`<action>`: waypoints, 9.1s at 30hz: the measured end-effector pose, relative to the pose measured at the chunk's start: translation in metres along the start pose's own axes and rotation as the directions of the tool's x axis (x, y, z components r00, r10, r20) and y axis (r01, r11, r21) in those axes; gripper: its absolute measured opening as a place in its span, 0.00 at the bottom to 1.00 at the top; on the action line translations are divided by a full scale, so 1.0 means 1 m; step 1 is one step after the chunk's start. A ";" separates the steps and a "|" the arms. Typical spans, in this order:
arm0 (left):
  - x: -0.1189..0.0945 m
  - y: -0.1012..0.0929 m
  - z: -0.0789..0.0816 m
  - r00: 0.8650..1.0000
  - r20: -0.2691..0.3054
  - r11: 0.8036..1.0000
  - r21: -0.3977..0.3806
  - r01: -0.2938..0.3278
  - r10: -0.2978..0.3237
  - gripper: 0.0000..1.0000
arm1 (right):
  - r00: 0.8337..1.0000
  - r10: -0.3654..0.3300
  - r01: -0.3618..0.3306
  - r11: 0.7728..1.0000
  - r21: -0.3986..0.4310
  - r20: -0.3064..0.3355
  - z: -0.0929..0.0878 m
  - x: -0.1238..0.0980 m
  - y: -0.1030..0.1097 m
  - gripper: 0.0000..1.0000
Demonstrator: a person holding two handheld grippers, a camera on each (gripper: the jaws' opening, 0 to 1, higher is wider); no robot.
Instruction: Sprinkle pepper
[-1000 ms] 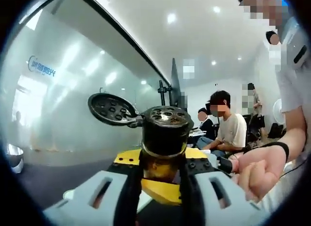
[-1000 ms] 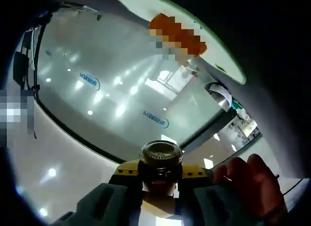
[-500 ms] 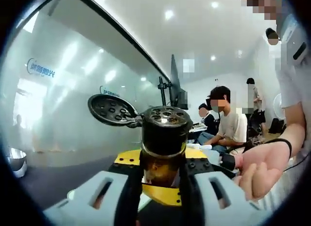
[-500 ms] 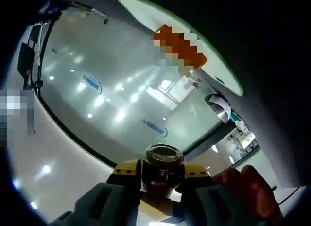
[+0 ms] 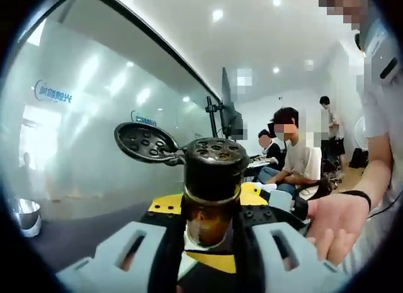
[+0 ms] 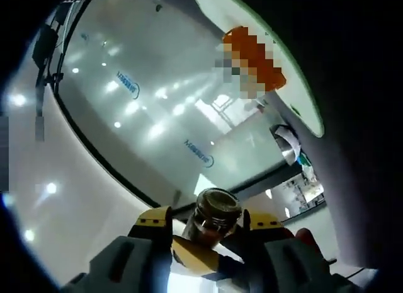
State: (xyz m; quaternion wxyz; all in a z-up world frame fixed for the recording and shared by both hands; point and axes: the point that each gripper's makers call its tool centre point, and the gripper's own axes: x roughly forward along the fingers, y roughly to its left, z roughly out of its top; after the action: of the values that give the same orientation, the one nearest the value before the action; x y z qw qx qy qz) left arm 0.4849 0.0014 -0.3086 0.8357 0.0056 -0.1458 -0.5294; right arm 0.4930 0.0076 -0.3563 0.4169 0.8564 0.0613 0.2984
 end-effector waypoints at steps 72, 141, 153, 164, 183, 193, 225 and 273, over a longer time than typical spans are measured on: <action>-0.017 -0.056 -0.118 0.858 -0.259 0.890 -0.238 0.388 -0.443 0.19 | 0.629 -0.611 -0.083 0.561 -0.824 -0.480 0.026 -0.015 -0.001 0.19; -0.014 -0.064 -0.115 0.873 -0.246 0.897 -0.252 0.362 -0.422 0.19 | 0.738 -0.601 -0.547 -0.264 -0.795 -0.307 -0.017 -0.022 0.012 0.00; -0.016 -0.059 -0.117 0.875 -0.241 0.898 -0.251 0.362 -0.420 0.19 | 0.639 -0.718 -0.605 -0.249 -0.756 -0.275 -0.017 -0.028 -0.010 0.00; -0.017 -0.058 -0.120 0.872 -0.253 0.900 -0.239 0.364 -0.419 0.19 | 0.591 -0.754 -0.722 -0.334 -0.606 -0.288 -0.024 -0.031 -0.010 0.00; -0.015 -0.056 -0.122 0.886 -0.255 0.914 -0.231 0.334 -0.388 0.20 | 0.660 -0.663 -0.658 -0.283 -0.698 -0.354 -0.026 -0.044 -0.007 0.00; -0.018 -0.053 -0.129 0.879 -0.301 0.923 -0.222 0.313 -0.371 0.21 | 0.661 -0.691 -0.655 -0.341 -0.674 -0.293 -0.021 -0.040 -0.007 0.00; -0.129 0.079 -0.094 0.794 -0.245 0.826 0.269 -0.496 0.557 0.24 | 0.754 -0.591 -0.589 -0.417 -0.692 -0.285 -0.020 -0.032 0.016 0.00; -0.155 0.092 -0.089 0.766 -0.213 0.796 0.156 -0.586 0.606 0.24 | 0.836 -0.244 0.163 -0.744 -0.648 0.491 0.258 -0.095 0.113 0.29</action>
State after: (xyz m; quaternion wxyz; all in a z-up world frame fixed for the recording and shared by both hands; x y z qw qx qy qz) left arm 0.5270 0.1668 -0.4153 0.9710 0.0596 -0.0536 -0.2254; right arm 0.5447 -0.2737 -0.4371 0.9940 -0.0895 0.0103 0.0617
